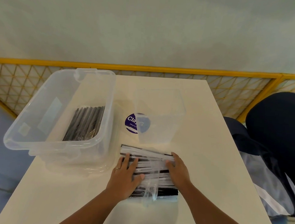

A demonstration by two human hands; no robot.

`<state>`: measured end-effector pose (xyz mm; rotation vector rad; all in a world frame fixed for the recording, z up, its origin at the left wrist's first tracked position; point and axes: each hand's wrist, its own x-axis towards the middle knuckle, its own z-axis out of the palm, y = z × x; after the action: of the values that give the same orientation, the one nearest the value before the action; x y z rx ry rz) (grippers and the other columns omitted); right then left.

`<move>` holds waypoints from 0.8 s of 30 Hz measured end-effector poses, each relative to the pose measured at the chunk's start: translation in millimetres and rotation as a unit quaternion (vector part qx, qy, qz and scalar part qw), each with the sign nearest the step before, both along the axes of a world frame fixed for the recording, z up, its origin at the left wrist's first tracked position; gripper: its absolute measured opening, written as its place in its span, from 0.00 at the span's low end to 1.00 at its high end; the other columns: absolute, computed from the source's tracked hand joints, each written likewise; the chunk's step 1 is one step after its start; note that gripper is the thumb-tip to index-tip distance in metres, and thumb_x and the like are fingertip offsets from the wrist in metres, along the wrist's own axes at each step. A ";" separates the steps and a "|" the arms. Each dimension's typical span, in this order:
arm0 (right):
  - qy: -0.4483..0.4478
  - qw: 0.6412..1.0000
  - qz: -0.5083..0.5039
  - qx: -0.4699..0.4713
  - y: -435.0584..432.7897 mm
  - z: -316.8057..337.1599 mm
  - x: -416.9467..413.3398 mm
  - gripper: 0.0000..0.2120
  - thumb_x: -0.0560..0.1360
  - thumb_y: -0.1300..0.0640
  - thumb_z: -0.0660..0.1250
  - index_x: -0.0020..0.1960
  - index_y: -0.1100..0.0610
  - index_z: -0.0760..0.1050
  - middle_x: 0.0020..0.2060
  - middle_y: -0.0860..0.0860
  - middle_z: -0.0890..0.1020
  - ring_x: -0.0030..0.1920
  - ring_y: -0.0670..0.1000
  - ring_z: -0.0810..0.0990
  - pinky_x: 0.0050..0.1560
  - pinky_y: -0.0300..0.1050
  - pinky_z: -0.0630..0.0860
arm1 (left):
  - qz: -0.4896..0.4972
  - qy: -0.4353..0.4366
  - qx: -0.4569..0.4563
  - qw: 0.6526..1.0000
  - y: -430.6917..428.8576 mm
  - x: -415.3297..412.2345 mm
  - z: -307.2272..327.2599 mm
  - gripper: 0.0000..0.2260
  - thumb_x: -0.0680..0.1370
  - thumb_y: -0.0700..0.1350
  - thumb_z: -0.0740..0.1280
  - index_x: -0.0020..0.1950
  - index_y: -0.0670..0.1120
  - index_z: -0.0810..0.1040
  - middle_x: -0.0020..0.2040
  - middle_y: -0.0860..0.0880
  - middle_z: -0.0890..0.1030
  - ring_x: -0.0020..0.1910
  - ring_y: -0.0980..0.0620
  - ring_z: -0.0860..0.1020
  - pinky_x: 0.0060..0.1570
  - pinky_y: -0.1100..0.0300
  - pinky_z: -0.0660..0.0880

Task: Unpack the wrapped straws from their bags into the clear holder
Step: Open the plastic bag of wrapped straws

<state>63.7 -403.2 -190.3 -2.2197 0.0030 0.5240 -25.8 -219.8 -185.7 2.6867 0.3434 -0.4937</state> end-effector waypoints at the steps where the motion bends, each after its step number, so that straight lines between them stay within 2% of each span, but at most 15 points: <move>1: -0.005 1.000 -0.004 -0.006 2.2 1.1 1.7 0.21 0.80 0.52 0.57 0.71 0.54 0.62 0.66 0.54 0.73 0.63 0.54 0.73 0.61 0.45 0.69 | -0.005 -0.002 0.008 1.000 -0.5 -0.4 -1.0 0.58 0.50 0.77 0.20 0.77 0.54 0.43 0.77 0.49 0.38 0.76 0.44 0.38 0.74 0.50 0.48; 3: -0.002 1.000 -0.008 -0.018 5.3 3.8 4.6 0.17 0.80 0.51 0.55 0.67 0.56 0.66 0.59 0.54 0.77 0.53 0.53 0.75 0.50 0.43 0.70 | -0.006 -0.001 0.017 1.000 -1.6 -2.4 -1.2 0.58 0.50 0.76 0.19 0.77 0.55 0.42 0.77 0.48 0.38 0.76 0.44 0.39 0.74 0.50 0.48; 6: 0.032 0.999 -0.010 -0.036 7.3 6.9 9.1 0.17 0.80 0.48 0.55 0.63 0.57 0.68 0.51 0.53 0.77 0.47 0.52 0.73 0.45 0.42 0.66 | -0.003 0.003 0.025 1.000 -2.6 -4.9 0.2 0.55 0.53 0.76 0.21 0.77 0.55 0.42 0.78 0.49 0.39 0.76 0.44 0.39 0.74 0.49 0.47; 8: 0.046 0.998 -0.007 -0.041 6.8 8.1 12.9 0.17 0.79 0.47 0.56 0.60 0.58 0.69 0.50 0.53 0.77 0.49 0.53 0.74 0.46 0.43 0.67 | 0.005 0.004 0.023 1.000 -3.8 -5.1 3.3 0.41 0.67 0.74 0.33 0.77 0.55 0.42 0.78 0.50 0.41 0.76 0.46 0.40 0.74 0.47 0.46; 9: 0.047 0.998 -0.005 -0.040 5.8 9.0 14.8 0.16 0.79 0.47 0.58 0.58 0.57 0.71 0.50 0.52 0.77 0.49 0.53 0.75 0.46 0.45 0.69 | 0.010 0.003 0.024 1.000 -4.2 -3.9 5.2 0.34 0.74 0.69 0.40 0.77 0.55 0.43 0.78 0.50 0.41 0.77 0.46 0.40 0.73 0.46 0.46; 11: 0.053 0.999 -0.007 -0.009 1.9 10.9 18.2 0.12 0.77 0.49 0.62 0.55 0.56 0.72 0.48 0.51 0.75 0.49 0.51 0.74 0.48 0.46 0.70 | 0.019 -0.016 0.017 1.000 -5.4 -0.4 10.3 0.28 0.80 0.61 0.47 0.77 0.55 0.44 0.78 0.51 0.42 0.77 0.47 0.41 0.73 0.46 0.45; 13: 0.070 0.996 -0.013 0.044 -3.3 13.9 19.7 0.14 0.76 0.53 0.65 0.60 0.55 0.71 0.51 0.50 0.73 0.51 0.50 0.73 0.49 0.42 0.69 | 0.008 -0.051 0.003 0.999 -9.3 5.7 17.0 0.27 0.80 0.61 0.47 0.77 0.55 0.46 0.78 0.52 0.43 0.77 0.49 0.41 0.73 0.48 0.43; 15: 0.079 0.995 -0.009 0.068 -7.8 15.2 20.7 0.16 0.75 0.57 0.67 0.62 0.55 0.70 0.47 0.50 0.73 0.47 0.49 0.74 0.46 0.40 0.70 | -0.024 -0.086 -0.015 0.996 -16.7 14.4 26.3 0.27 0.80 0.61 0.48 0.77 0.55 0.48 0.78 0.53 0.45 0.77 0.49 0.41 0.74 0.48 0.43; 18: 0.071 0.994 -0.008 0.083 -10.3 14.5 22.6 0.14 0.73 0.61 0.69 0.58 0.56 0.74 0.39 0.48 0.73 0.38 0.46 0.73 0.39 0.37 0.70 | -0.105 -0.107 -0.011 0.989 -28.2 30.0 38.6 0.25 0.80 0.58 0.54 0.76 0.53 0.55 0.78 0.52 0.49 0.77 0.51 0.42 0.75 0.49 0.44; 21: 0.077 0.989 -0.017 0.128 -11.9 15.5 23.6 0.11 0.72 0.64 0.69 0.54 0.57 0.76 0.39 0.52 0.78 0.39 0.49 0.76 0.41 0.40 0.72 | -0.170 -0.092 -0.025 0.981 -37.3 46.9 44.4 0.24 0.79 0.52 0.59 0.74 0.50 0.61 0.77 0.50 0.57 0.77 0.51 0.48 0.75 0.51 0.47; 24: 0.086 0.980 -0.025 0.177 -14.4 18.6 22.4 0.07 0.72 0.66 0.68 0.48 0.57 0.78 0.39 0.54 0.80 0.41 0.51 0.77 0.44 0.45 0.74 | -0.203 -0.068 -0.015 0.977 -45.2 64.7 47.0 0.25 0.77 0.48 0.62 0.74 0.47 0.61 0.73 0.48 0.64 0.75 0.48 0.56 0.73 0.54 0.53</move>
<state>86.1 -417.6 -171.7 -1.8190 0.0528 0.6349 38.9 -265.0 -138.7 2.7450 -0.2557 -0.4188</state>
